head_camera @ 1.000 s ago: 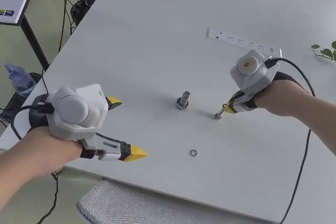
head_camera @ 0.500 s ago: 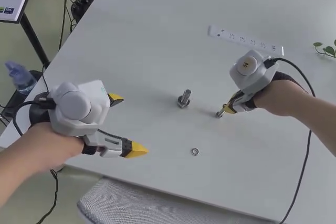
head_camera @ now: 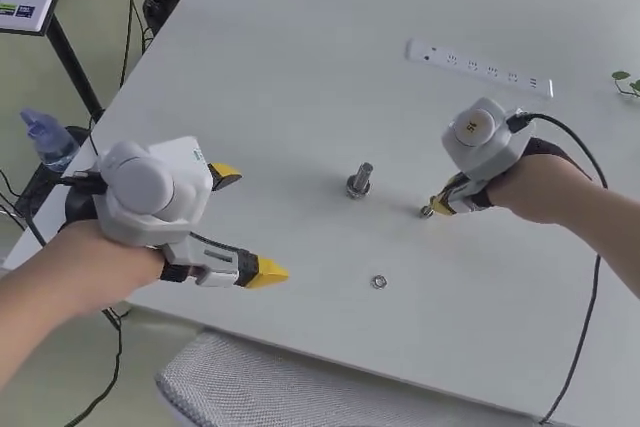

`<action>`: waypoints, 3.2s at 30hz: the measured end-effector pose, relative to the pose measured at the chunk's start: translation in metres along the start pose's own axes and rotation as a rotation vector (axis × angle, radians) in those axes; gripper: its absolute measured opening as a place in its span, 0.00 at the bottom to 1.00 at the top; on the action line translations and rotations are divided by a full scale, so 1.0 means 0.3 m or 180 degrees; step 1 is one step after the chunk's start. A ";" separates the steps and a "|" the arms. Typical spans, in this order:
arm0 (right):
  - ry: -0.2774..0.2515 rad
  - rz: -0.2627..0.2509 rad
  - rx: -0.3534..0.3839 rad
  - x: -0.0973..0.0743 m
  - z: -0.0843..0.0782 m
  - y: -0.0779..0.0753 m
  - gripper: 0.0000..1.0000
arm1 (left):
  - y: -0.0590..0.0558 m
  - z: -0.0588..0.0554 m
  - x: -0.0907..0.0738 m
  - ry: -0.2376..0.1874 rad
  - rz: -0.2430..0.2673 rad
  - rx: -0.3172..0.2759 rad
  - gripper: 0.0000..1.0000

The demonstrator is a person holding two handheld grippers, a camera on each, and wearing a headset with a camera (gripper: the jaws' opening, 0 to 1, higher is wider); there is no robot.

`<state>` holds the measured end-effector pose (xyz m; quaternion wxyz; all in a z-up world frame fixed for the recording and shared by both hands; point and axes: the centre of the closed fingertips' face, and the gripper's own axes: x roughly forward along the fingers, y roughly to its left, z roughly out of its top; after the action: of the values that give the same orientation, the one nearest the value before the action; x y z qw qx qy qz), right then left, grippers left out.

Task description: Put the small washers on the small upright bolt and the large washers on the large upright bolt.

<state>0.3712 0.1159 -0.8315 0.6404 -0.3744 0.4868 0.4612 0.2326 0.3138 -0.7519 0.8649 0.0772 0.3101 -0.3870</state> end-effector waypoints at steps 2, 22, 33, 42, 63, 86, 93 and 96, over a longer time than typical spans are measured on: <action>-0.0002 -0.0007 -0.0013 0.007 0.000 0.000 0.12 | -0.002 -0.003 0.000 0.0001 -0.0003 -0.0011 0.84; 0.0015 -0.0034 -0.0073 0.064 -0.019 -0.006 0.12 | 0.001 -0.047 -0.014 0.0100 0.0001 -0.0040 0.83; 0.0031 -0.0009 -0.0050 0.081 -0.031 -0.019 0.13 | 0.012 -0.040 -0.019 0.0103 -0.0002 -0.0054 0.83; 0.0048 0.0030 0.0012 0.084 -0.031 -0.020 0.13 | 0.012 -0.045 -0.010 0.0125 -0.0016 -0.0042 0.82; -0.0006 0.0030 -0.0019 0.086 -0.014 -0.015 0.20 | 0.017 -0.019 -0.014 0.0007 0.0009 -0.0015 0.83; -0.0155 0.0010 0.0030 -0.014 0.015 -0.024 0.27 | 0.004 -0.014 0.003 -0.0027 -0.0017 0.0120 0.93; -0.0260 0.0012 -0.0037 -0.071 0.054 -0.008 0.28 | -0.009 -0.041 0.034 0.0055 -0.0094 0.0126 0.98; -0.0305 0.0012 -0.0051 -0.093 0.068 0.000 0.30 | -0.010 -0.038 0.038 0.0040 -0.0101 0.0118 0.99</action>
<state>0.3741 0.1286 -0.7995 0.6591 -0.3561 0.4525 0.4838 0.2309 0.3089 -0.7675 0.8552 0.0907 0.3095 -0.4058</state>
